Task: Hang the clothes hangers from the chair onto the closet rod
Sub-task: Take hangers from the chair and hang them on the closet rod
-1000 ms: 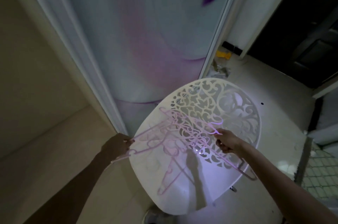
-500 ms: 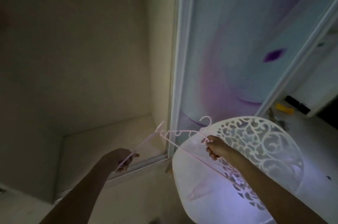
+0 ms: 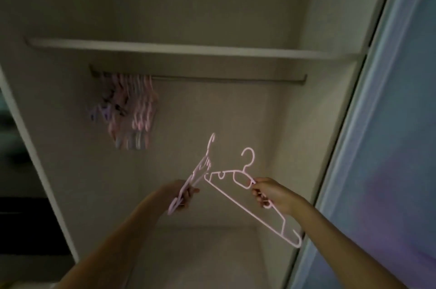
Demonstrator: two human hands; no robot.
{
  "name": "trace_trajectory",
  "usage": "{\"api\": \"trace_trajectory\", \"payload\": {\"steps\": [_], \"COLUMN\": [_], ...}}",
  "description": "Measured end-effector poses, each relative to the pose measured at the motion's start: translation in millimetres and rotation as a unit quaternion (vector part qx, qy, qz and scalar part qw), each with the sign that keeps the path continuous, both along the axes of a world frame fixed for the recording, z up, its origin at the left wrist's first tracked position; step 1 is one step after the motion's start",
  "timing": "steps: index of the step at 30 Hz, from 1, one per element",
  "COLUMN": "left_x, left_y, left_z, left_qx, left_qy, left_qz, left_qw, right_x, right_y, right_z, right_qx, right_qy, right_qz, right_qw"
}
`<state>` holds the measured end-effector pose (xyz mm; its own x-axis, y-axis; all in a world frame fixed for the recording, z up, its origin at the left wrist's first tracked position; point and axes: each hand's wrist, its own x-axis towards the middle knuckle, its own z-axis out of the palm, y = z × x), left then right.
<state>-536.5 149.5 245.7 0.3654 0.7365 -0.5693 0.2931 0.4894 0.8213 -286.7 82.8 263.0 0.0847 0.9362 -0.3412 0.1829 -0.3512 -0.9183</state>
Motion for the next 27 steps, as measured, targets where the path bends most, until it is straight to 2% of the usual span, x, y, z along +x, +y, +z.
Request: {"api": "trace_trajectory", "payload": {"steps": [5,14,20,27], "left_x": [-22.8,-30.6,-27.9,-30.7], "left_y": [57.2,134.5,183.4,224.7], "left_z": [56.0,114.4,124.7,111.1], "left_qx": [0.009,0.065,0.100,0.108], "left_qy": [-0.145,-0.200,-0.204,-0.163], "left_qz": [0.116,0.170,0.227,0.248], "left_qw": [0.983,0.963,0.947,0.949], "right_x": [-51.2,-109.5,-120.1,-138.7], "right_y": [76.2,183.4,239.0,276.7], "right_z": [52.4,111.0,119.8,117.0], "right_qx": [0.062,0.133,0.139,0.108], "right_qy": [-0.014,0.005,0.000,-0.006], "right_qz": [-0.014,-0.061,-0.027,-0.008], "right_qw": [0.998,0.989,0.990,0.994]}}
